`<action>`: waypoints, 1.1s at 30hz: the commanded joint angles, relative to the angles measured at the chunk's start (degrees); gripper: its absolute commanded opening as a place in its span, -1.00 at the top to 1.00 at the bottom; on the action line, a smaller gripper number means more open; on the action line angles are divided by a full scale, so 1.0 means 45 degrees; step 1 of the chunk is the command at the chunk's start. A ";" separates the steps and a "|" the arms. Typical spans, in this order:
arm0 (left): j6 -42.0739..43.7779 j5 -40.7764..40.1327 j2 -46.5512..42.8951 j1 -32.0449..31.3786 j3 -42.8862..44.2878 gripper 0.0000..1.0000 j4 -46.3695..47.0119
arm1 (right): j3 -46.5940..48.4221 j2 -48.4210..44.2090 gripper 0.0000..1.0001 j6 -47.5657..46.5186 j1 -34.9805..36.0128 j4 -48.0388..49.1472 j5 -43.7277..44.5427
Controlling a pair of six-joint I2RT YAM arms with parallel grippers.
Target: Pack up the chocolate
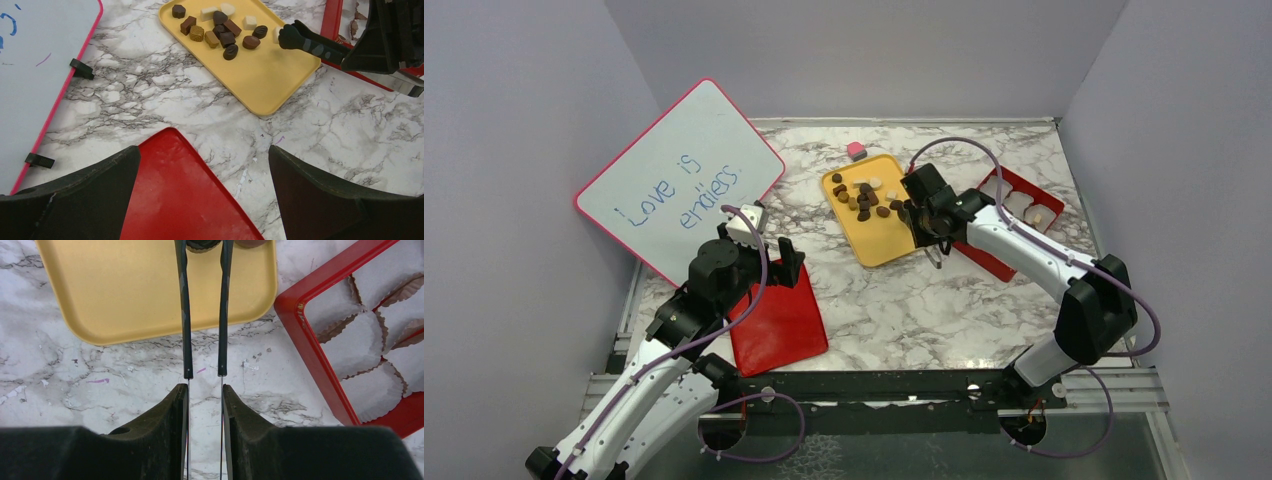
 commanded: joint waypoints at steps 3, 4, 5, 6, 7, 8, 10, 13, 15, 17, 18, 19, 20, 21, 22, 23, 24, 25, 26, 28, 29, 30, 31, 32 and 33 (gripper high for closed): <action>0.0117 -0.0136 -0.0099 -0.0035 -0.0105 -0.98 0.0071 | 0.1064 -0.0752 0.38 0.0230 0.0067 -0.0540 0.1187; 0.0109 -0.0136 -0.0095 -0.0035 -0.0105 -0.98 0.0070 | 0.1158 -0.0790 0.38 0.0254 0.0041 -0.0598 0.1304; 0.0105 -0.0136 -0.0114 -0.0035 -0.0105 -0.98 0.0070 | 0.1223 -0.0827 0.38 0.0260 -0.0014 -0.0640 0.1409; 0.0114 -0.0119 -0.0118 -0.0035 -0.0105 -0.98 0.0070 | 0.1280 -0.0883 0.38 0.0275 -0.0089 -0.0692 0.1502; 0.0111 -0.0117 -0.0119 -0.0035 -0.0115 -0.98 0.0070 | 0.1341 -0.0919 0.38 0.0282 -0.0186 -0.0744 0.1614; 0.0115 -0.0116 -0.0146 -0.0035 -0.0106 -0.98 0.0070 | 0.1400 -0.0946 0.38 0.0297 -0.0291 -0.0844 0.1743; 0.0098 -0.0111 -0.0139 -0.0035 -0.0115 -0.98 0.0070 | 0.1474 -0.1018 0.38 0.0319 -0.0542 -0.0960 0.1846; 0.0085 -0.0069 -0.0161 -0.0035 -0.0111 -0.98 0.0071 | 0.1498 -0.1243 0.38 0.0300 -0.1110 -0.1054 0.1866; 0.0079 -0.0024 -0.0143 -0.0035 -0.0105 -0.98 0.0087 | 0.1498 -0.1415 0.39 0.0300 -0.1528 -0.1095 0.1975; 0.0072 0.0065 -0.0103 -0.0035 -0.0111 -0.98 0.0089 | 0.1525 -0.1549 0.39 0.0300 -0.1964 -0.1225 0.1941; 0.0072 0.0106 -0.0073 -0.0035 -0.0106 -0.98 0.0089 | 0.1535 -0.1605 0.39 0.0283 -0.2132 -0.1255 0.1852; 0.0066 0.0117 -0.0057 -0.0035 -0.0107 -0.98 0.0089 | 0.1510 -0.1647 0.39 0.0280 -0.2277 -0.1288 0.1868; 0.0083 0.0118 -0.0043 -0.0035 -0.0110 -0.98 0.0089 | 0.1490 -0.1710 0.39 0.0297 -0.2437 -0.1334 0.1950; 0.0075 0.0118 -0.0027 -0.0035 -0.0098 -0.98 0.0089 | 0.1470 -0.1748 0.39 0.0316 -0.2643 -0.1364 0.2010; 0.0079 0.0120 -0.0022 -0.0035 -0.0097 -0.98 0.0089 | 0.1419 -0.1779 0.39 0.0329 -0.2930 -0.1378 0.2054; 0.0082 0.0128 -0.0022 -0.0035 -0.0099 -0.98 0.0089 | 0.1388 -0.1798 0.39 0.0350 -0.3234 -0.1401 0.2079; 0.0080 0.0136 -0.0022 -0.0035 -0.0107 -0.98 0.0089 | 0.1340 -0.1812 0.39 0.0357 -0.3531 -0.1417 0.2113; 0.0065 0.0142 -0.0039 -0.0035 -0.0115 -0.98 0.0089 | 0.1310 -0.1839 0.39 0.0334 -0.3800 -0.1419 0.2120; 0.0048 0.0148 -0.0046 -0.0035 -0.0109 -0.98 0.0089 | 0.1289 -0.1832 0.39 0.0297 -0.4056 -0.1436 0.2155; 0.0064 0.0158 -0.0077 -0.0035 -0.0135 -0.98 0.0089 | 0.1362 -0.1757 0.39 0.0280 -0.4462 -0.1579 0.2368; 0.0048 0.0157 -0.0080 -0.0035 -0.0140 -0.98 0.0089 | 0.1395 -0.1710 0.39 0.0280 -0.4697 -0.1632 0.2360; 0.0058 0.0157 -0.0070 -0.0038 -0.0129 -0.98 0.0089 | 0.1390 -0.1669 0.39 0.0280 -0.4922 -0.1636 0.2341; 0.0065 0.0157 -0.0047 -0.0036 -0.0125 -0.98 0.0089 | 0.1357 -0.1647 0.39 0.0265 -0.5214 -0.1600 0.2281; 0.0046 0.0167 -0.0015 -0.0035 -0.0132 -0.98 0.0089 | 0.1270 -0.1652 0.39 0.0220 -0.5485 -0.1510 0.2148; 0.0046 0.0231 0.0023 -0.0035 -0.0120 -0.98 0.0089 | 0.1154 -0.1655 0.38 0.0163 -0.5751 -0.1359 0.1995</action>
